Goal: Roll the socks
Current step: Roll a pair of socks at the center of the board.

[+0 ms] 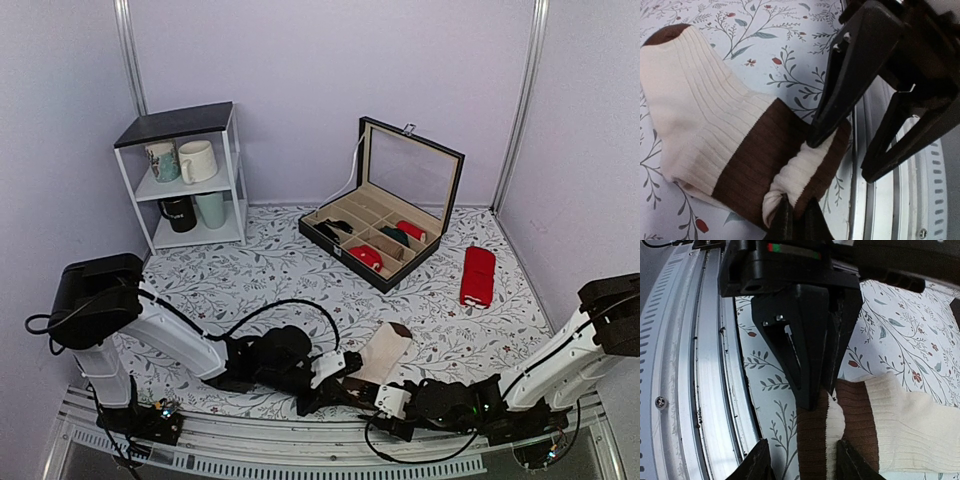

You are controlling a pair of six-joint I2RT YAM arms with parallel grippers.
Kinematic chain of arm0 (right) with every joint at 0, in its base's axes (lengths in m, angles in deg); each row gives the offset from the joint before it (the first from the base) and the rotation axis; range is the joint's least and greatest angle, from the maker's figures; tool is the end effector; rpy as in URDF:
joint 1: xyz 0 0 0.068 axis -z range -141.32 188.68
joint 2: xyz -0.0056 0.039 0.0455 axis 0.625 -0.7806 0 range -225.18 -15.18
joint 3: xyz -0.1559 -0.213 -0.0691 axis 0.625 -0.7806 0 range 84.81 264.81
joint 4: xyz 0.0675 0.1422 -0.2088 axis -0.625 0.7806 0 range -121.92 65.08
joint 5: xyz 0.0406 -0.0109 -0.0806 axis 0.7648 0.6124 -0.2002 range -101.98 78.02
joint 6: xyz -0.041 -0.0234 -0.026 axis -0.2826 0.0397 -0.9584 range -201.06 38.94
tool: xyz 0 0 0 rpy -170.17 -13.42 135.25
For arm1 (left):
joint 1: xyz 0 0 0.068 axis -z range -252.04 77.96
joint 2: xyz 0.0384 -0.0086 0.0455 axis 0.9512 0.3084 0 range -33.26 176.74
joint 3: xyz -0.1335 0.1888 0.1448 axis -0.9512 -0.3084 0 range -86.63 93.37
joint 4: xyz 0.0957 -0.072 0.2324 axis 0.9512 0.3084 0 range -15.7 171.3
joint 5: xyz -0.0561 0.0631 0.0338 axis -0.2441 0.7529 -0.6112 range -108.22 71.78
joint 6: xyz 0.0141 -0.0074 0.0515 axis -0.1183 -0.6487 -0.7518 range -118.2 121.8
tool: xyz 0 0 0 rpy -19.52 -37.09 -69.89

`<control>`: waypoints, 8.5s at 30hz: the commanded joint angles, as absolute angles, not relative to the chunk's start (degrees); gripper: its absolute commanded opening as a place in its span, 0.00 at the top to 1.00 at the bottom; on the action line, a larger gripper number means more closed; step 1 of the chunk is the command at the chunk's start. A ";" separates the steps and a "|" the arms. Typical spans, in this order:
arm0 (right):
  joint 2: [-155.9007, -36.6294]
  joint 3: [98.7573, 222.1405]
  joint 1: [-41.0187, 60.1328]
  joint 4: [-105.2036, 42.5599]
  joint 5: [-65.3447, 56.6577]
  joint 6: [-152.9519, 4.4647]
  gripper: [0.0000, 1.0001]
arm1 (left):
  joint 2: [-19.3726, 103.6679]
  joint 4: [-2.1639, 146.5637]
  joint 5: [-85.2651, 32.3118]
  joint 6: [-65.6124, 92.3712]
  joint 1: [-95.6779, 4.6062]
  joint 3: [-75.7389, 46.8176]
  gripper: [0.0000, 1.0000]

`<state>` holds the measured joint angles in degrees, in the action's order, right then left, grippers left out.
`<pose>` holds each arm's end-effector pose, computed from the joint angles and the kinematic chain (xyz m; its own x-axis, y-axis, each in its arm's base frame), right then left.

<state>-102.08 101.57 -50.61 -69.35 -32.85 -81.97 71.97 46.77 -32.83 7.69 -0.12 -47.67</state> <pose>0.0156 0.2355 0.1092 0.0082 -0.5452 -0.8383 -0.9306 0.3025 -0.2058 0.0932 -0.3141 0.1003 -0.2938 0.5801 -0.7597 0.9558 0.1737 -0.2370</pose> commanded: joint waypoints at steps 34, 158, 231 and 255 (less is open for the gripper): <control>-104.95 101.98 -37.60 -56.30 0.57 -46.90 0.94 | 67.28 29.74 -13.44 -16.36 8.19 -57.91 0.51; -113.87 102.26 -37.85 -59.51 2.05 -48.10 0.91 | 68.08 36.69 -21.15 -16.97 9.97 -55.16 0.47; -106.21 101.49 -52.62 -60.88 -28.75 -55.55 0.93 | 59.05 54.33 -14.28 -4.35 5.91 -52.59 0.46; -107.56 103.91 -39.07 -56.33 -2.55 -49.45 0.91 | 66.12 39.70 -18.44 -18.83 10.48 -54.93 0.47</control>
